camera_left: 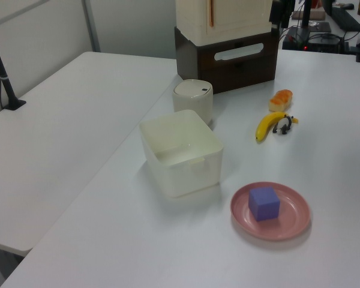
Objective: Slide the drawer open
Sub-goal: 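Move the gripper toward the handle of the dark brown drawer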
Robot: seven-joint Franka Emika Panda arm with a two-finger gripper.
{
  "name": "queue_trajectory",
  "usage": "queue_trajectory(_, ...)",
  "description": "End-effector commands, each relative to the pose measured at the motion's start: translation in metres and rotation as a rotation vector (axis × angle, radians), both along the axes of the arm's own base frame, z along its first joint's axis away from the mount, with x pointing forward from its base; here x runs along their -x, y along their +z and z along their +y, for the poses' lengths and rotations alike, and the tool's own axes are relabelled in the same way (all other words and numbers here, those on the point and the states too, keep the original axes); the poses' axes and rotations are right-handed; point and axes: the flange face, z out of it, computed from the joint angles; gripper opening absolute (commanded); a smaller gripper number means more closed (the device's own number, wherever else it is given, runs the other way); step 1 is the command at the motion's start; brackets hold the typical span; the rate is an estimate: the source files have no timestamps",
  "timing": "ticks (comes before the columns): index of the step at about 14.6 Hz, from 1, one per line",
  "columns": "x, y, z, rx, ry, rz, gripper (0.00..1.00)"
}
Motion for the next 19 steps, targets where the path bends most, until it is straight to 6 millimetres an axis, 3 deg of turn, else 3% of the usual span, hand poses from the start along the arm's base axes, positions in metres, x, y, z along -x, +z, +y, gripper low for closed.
queue_trajectory(1, -0.012, -0.023, -0.029, 0.06, 0.14, -0.009, 1.0)
queue_trajectory(6, -0.023, -0.05, -0.084, 0.12, 0.437, -0.003, 1.0)
queue_trajectory(10, -0.039, -0.062, -0.1, 0.223, 0.505, -0.041, 1.0)
queue_trajectory(16, -0.078, -0.106, -0.112, 0.386, 0.547, -0.098, 1.0)
queue_trajectory(19, -0.084, -0.122, -0.13, 0.422, 0.539, -0.114, 1.0)
